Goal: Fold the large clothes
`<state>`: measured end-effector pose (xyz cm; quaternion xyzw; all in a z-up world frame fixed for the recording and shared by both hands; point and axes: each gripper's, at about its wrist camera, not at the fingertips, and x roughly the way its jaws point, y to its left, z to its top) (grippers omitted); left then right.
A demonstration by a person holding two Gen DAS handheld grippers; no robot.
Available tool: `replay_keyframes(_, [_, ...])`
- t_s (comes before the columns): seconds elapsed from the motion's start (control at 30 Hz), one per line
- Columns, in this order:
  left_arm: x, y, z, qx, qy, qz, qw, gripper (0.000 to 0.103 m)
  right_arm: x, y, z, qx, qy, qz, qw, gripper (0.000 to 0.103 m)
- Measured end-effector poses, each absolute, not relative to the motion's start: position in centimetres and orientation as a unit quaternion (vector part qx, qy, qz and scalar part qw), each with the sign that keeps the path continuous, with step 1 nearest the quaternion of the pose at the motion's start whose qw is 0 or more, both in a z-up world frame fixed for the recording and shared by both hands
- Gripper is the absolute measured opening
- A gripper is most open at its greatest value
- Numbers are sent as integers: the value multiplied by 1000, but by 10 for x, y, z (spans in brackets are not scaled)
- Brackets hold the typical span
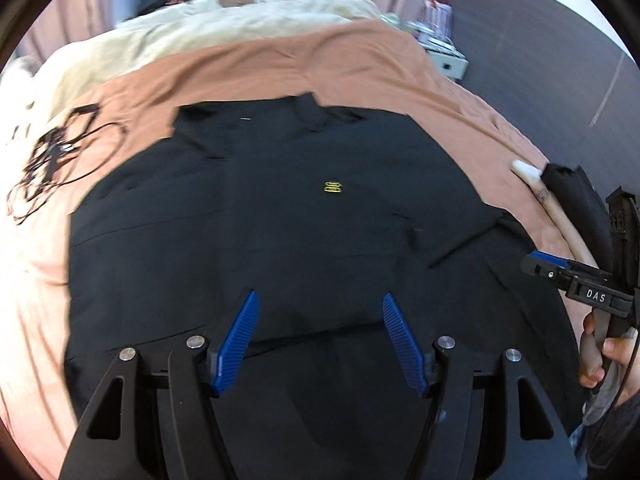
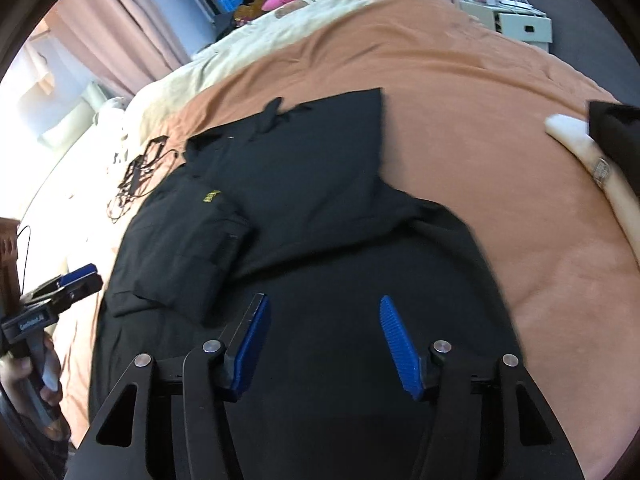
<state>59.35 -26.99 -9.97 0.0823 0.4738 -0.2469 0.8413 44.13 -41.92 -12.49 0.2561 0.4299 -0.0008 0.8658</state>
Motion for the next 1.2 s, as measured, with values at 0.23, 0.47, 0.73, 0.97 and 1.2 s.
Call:
replay_keyframes(0.23, [593,-334,-132,115,502,-267,815,65,426,-440,-140,266,436,-8,860,58])
replay_keyframes(0.47, [597,-360,-167,177,514,-220,810,65,418,-444,-146,267,444,-4,855,58])
replay_keyframes(0.73, [598,-353,-163,176,511,-229,810,32,432,-436,-136,257,440,2,860,56])
replay_keyframes(0.97, [603,-311,-114,162,495,-216,826,29,459,-433,-132,254,440,-2,861,51])
replay_keyframes(1.2, [621,-227,-68,130,472,-164,856,29,478,-422,-128,270,438,1,857,51])
